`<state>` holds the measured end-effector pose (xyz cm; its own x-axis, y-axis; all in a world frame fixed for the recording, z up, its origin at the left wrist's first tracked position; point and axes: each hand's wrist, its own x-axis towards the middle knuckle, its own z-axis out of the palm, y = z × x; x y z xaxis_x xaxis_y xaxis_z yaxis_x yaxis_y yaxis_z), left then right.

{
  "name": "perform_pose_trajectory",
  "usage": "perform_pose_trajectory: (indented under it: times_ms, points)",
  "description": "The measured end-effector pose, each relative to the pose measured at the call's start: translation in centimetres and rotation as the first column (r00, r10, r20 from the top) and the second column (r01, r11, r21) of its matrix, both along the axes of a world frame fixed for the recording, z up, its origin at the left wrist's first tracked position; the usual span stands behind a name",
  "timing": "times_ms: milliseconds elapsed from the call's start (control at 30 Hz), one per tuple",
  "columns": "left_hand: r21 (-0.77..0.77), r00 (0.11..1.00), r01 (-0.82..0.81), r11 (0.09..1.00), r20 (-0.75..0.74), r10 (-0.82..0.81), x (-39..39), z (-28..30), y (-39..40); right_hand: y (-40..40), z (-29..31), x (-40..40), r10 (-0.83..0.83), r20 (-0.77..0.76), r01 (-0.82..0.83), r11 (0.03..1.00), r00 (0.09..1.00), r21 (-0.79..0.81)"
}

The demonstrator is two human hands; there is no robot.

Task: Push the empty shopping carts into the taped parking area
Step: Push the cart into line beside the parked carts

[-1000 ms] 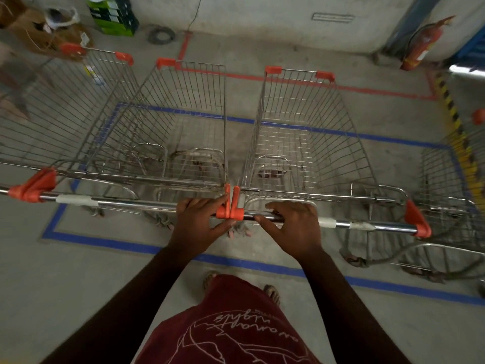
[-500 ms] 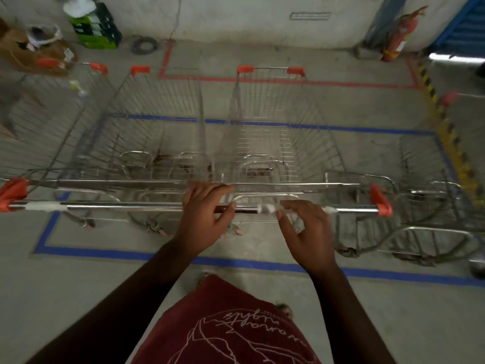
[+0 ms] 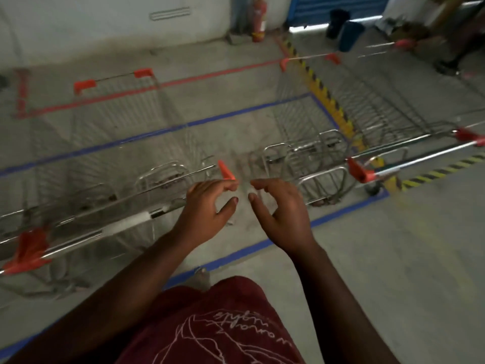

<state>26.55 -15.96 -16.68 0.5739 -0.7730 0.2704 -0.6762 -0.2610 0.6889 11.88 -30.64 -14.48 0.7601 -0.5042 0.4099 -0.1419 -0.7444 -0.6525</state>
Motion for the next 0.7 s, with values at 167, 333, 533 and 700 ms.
perform_pose_trajectory:
  times_ms: [167, 333, 533, 700]
  points:
    - [-0.029, 0.994, 0.110, 0.994, -0.011, -0.110, -0.7, -0.6, -7.9, -7.4, -0.3, -2.5, -0.194, -0.070, 0.193, 0.981, 0.979, -0.020]
    - [-0.071, 0.973, 0.215, 0.974, -0.068, -0.220, -0.8, -1.7, -16.7, -15.0, -1.1, -5.2, -0.360, -0.146, 0.351, 0.932, 0.921, -0.089]
    - [-0.059, 0.849, 0.425, 0.903, -0.320, -0.420, -3.3, -1.4, -25.1, -22.1, -0.4, -7.8, -0.437, -0.312, 0.432, 0.898, 0.844, -0.089]
    - [-0.013, 0.820, 0.498, 0.867, -0.317, -0.476, -5.2, -1.3, -29.1, -27.0, -1.8, -10.0, -0.512, -0.724, 0.433, 0.843, 0.463, -0.319]
